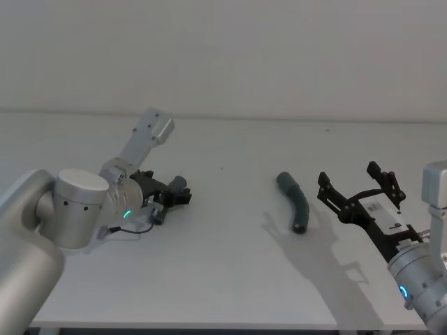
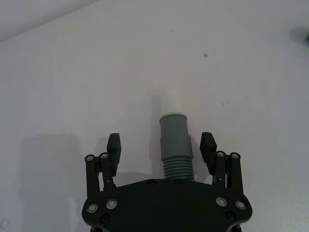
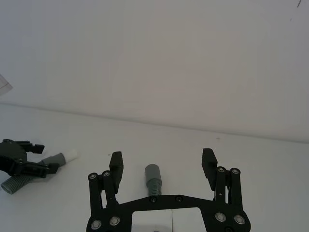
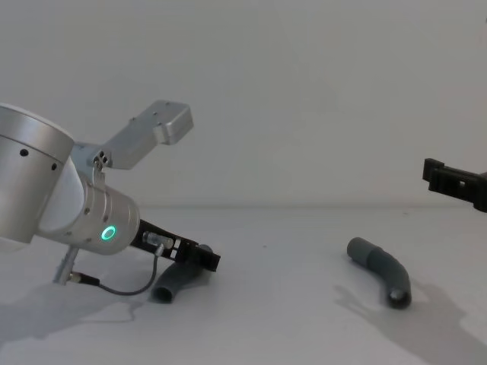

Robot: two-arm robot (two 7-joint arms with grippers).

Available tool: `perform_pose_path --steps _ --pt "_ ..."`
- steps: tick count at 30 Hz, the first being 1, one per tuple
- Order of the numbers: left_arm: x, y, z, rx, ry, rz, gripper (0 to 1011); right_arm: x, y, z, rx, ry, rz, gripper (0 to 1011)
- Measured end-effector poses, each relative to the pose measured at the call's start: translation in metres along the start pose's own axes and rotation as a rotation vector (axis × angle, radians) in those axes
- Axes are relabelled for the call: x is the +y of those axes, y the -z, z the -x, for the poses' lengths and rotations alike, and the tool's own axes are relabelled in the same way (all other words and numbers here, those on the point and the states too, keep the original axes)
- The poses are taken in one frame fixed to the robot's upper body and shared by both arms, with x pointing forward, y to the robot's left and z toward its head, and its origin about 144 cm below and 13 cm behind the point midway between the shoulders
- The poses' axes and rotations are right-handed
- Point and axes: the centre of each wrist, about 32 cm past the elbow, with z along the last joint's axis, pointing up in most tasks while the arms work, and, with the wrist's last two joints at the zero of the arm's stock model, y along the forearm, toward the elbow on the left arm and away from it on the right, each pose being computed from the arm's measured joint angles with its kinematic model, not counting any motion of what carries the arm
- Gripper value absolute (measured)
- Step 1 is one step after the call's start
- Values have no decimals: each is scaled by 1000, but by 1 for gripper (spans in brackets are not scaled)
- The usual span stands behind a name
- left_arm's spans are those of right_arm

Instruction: Use both hands to pick up one end of the pipe from the table, align the ends, and insert them.

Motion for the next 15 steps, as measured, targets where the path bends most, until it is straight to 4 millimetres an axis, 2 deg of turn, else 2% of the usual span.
perform_pose_path --steps 9,15 --pt "-1 0 -1 13 3 -11 992 0 0 0 0 0 0 1001" --pt "-2 0 -1 18 5 -9 865 0 0 0 0 0 0 1002"
